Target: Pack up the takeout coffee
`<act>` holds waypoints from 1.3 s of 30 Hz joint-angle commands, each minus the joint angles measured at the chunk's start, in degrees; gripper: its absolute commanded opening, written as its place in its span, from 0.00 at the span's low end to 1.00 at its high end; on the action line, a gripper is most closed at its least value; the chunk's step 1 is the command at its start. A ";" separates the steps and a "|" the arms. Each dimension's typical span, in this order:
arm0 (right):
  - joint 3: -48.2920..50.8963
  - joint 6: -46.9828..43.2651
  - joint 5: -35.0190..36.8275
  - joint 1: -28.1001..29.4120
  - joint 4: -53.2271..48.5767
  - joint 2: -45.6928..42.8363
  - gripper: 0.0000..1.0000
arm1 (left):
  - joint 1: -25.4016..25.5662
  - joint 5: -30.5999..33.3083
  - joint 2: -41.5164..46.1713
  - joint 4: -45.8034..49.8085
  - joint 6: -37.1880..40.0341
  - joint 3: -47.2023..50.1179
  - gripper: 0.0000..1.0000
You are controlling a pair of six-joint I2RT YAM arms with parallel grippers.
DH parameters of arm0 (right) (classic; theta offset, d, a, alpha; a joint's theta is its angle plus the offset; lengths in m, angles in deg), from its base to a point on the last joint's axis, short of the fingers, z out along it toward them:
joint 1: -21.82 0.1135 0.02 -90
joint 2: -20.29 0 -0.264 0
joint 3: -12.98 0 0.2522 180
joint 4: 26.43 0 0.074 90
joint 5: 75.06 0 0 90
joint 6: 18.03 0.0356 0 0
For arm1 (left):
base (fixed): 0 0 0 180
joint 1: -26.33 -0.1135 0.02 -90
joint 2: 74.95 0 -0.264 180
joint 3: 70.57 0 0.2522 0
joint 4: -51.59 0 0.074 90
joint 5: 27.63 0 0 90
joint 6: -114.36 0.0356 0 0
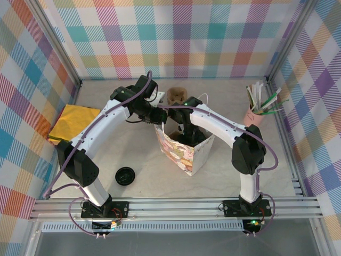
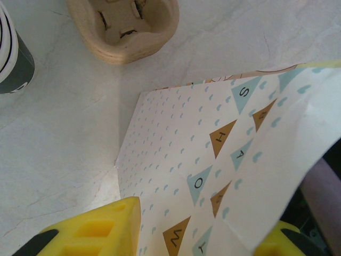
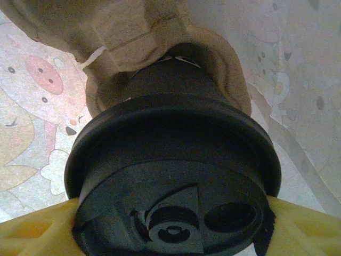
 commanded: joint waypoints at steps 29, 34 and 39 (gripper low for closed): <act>-0.69 1.10 -1.04 -0.03 -0.57 0.31 0.77 | 0.48 0.00 1.77 1.52 0.42 0.19 0.41; -0.91 1.18 -0.99 -0.03 -0.80 0.22 0.79 | 0.48 0.07 1.70 1.60 0.42 0.02 0.41; -0.95 1.14 -1.03 -0.03 -0.79 0.18 0.79 | 0.49 0.09 1.68 1.69 0.42 -0.07 0.41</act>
